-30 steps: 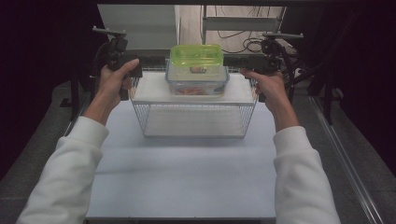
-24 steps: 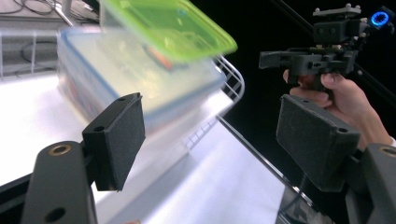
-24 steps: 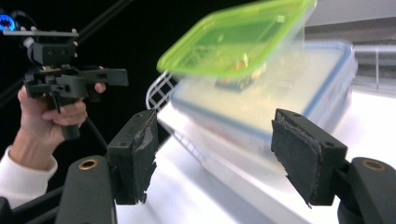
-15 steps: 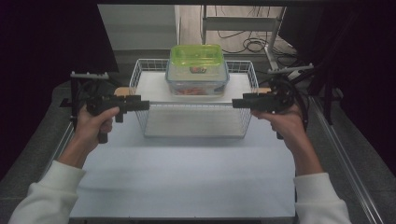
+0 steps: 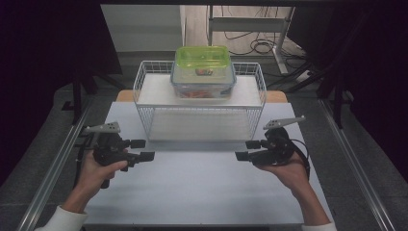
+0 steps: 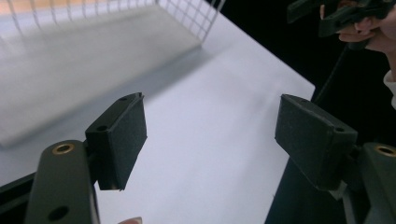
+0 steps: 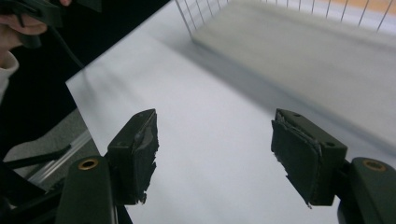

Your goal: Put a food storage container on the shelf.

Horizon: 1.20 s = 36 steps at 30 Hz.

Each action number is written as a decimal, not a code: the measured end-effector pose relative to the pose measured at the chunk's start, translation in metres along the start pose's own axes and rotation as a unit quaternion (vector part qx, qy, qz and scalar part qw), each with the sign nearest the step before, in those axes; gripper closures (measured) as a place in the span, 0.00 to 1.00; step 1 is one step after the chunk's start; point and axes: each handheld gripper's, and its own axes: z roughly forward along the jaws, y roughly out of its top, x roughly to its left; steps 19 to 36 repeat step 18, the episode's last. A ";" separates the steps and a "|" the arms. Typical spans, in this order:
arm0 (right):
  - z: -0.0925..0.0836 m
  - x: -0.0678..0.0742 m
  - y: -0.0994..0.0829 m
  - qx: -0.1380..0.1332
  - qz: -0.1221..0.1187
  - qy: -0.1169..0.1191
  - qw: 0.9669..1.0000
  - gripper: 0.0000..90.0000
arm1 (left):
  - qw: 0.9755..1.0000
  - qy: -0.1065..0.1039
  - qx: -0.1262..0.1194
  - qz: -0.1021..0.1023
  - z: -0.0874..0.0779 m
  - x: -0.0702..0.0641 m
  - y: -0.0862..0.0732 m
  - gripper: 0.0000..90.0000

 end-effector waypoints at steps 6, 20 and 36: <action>0.017 -0.002 -0.021 0.025 0.006 0.003 1.000 0.35 | 1.000 0.010 0.023 0.006 0.013 -0.003 -0.016 0.27; 0.018 -0.002 -0.028 0.031 0.004 -0.006 1.000 0.34 | 1.000 0.018 0.019 0.009 0.017 -0.007 -0.020 0.27; 0.018 -0.002 -0.028 0.031 0.004 -0.006 1.000 0.34 | 1.000 0.018 0.019 0.009 0.017 -0.007 -0.020 0.27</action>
